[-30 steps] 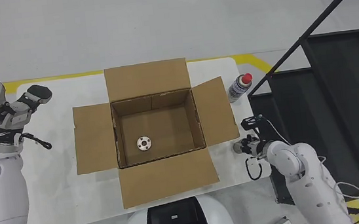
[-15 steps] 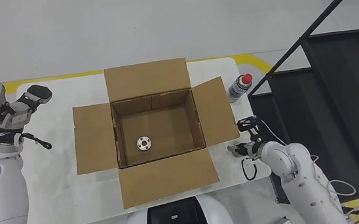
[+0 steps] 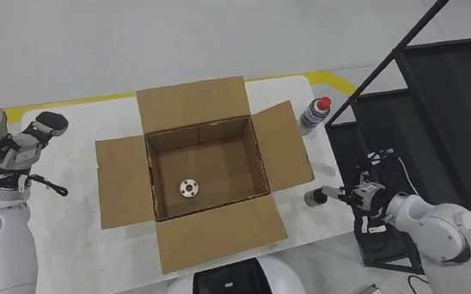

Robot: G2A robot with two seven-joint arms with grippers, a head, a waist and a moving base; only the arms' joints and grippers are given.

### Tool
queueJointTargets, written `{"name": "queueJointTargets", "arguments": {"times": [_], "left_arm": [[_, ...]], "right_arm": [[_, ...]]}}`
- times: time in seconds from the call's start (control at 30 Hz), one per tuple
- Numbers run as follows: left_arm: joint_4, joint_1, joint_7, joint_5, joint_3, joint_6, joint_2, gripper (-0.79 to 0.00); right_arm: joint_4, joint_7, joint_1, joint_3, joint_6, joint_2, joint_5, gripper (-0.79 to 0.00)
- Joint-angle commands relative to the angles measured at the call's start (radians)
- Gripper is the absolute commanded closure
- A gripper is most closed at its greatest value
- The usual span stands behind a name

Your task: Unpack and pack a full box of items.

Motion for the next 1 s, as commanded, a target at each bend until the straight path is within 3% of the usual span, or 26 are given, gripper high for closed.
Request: {"name": "queueJointTargets", "arguments": {"times": [0.0, 0.23, 0.4, 0.57, 0.97], "left_arm": [[0.000, 0.000, 0.000, 0.000, 0.000, 0.000, 0.000, -0.785], [0.000, 0.000, 0.000, 0.000, 0.000, 0.000, 0.000, -0.785], [0.000, 0.000, 0.000, 0.000, 0.000, 0.000, 0.000, -0.785], [0.000, 0.000, 0.000, 0.000, 0.000, 0.000, 0.000, -0.785], [0.000, 0.000, 0.000, 0.000, 0.000, 0.000, 0.000, -0.785]], "right_arm": [[-0.054, -0.024, -0.026, 0.037, -0.036, 0.001, 0.042, -0.785], [-0.237, 0.046, 0.009, -0.007, -0.083, 0.014, 0.018, -0.785], [-0.237, 0.151, 0.183, -0.190, -0.088, 0.029, -0.070, -0.785], [-0.236, 0.276, 0.344, -0.410, -0.019, 0.033, -0.174, -0.785], [-0.024, 0.389, 0.697, -0.799, 0.157, 0.005, -0.304, -0.785]]}}
